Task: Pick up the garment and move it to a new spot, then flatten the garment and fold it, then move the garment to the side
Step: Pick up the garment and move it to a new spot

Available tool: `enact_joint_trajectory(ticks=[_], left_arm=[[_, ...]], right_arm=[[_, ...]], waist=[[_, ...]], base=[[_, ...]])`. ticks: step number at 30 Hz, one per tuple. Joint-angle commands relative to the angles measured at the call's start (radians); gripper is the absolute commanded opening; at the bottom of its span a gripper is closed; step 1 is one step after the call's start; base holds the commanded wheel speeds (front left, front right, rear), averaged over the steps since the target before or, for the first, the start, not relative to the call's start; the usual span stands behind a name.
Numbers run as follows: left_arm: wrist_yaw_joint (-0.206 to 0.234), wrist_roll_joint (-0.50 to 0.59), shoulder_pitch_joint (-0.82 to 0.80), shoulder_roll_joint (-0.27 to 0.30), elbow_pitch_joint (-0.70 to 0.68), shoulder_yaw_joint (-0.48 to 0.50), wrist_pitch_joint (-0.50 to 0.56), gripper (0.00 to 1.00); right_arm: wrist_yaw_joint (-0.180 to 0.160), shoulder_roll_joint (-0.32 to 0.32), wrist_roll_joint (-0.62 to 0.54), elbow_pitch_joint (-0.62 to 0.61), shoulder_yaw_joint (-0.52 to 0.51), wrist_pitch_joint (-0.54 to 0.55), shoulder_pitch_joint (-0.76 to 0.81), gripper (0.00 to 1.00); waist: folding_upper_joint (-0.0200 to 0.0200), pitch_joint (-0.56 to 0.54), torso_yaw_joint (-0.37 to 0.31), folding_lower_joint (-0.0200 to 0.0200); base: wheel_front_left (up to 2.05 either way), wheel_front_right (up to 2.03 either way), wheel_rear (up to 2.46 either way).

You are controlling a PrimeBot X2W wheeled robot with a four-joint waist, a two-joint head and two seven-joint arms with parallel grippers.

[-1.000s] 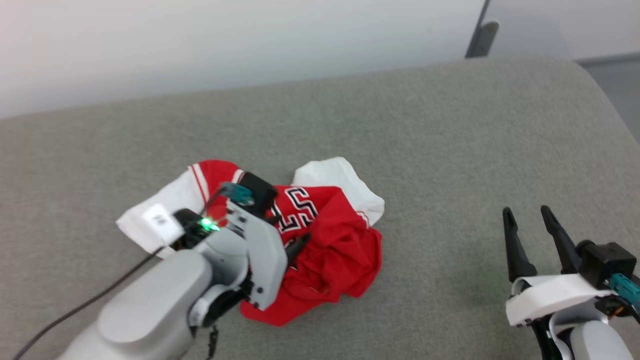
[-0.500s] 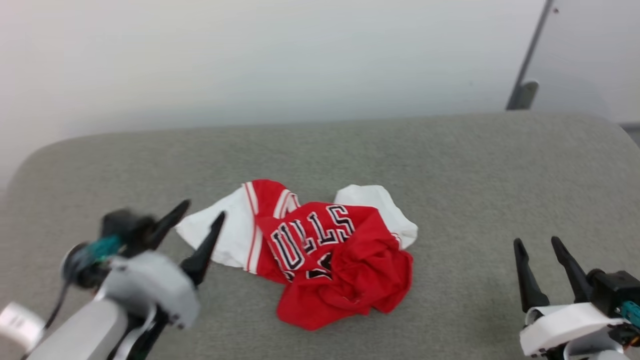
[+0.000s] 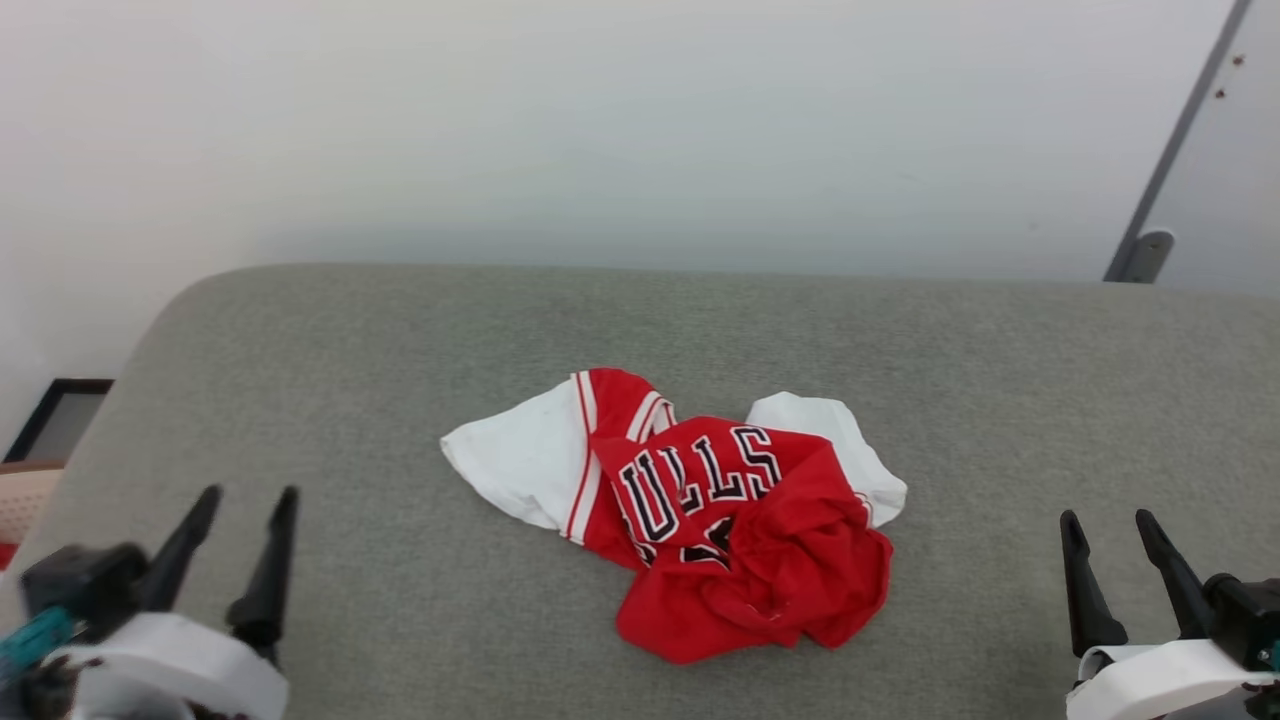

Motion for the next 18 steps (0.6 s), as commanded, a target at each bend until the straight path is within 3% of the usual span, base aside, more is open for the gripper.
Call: enact_joint_trajectory(ticks=[1,10,18], left_arm=[[0.004,0.001,0.03,-0.007,-0.005,0.027,-0.005,1.0],[-0.037,0.052,0.155,-0.085,-0.034,0.206,-0.005,1.0],[-0.073,0.091,0.188,-0.116,-0.039,0.264,-0.005,1.0]], right_arm=[[-0.001,0.007,-0.007,-0.002,0.0,0.0,0.006,1.0],[-0.001,0.012,-0.01,-0.017,0.004,0.006,0.015,1.0],[-0.001,0.008,-0.008,-0.024,0.008,0.015,0.019,1.0]], waist=[[-0.0001,-0.006,0.013,0.0],[-0.0001,-0.002,0.031,0.0],[-0.0001,0.001,0.035,0.0]], base=[[0.0,0.0,0.0],[0.0,0.0,0.0],[0.0,0.0,0.0]])
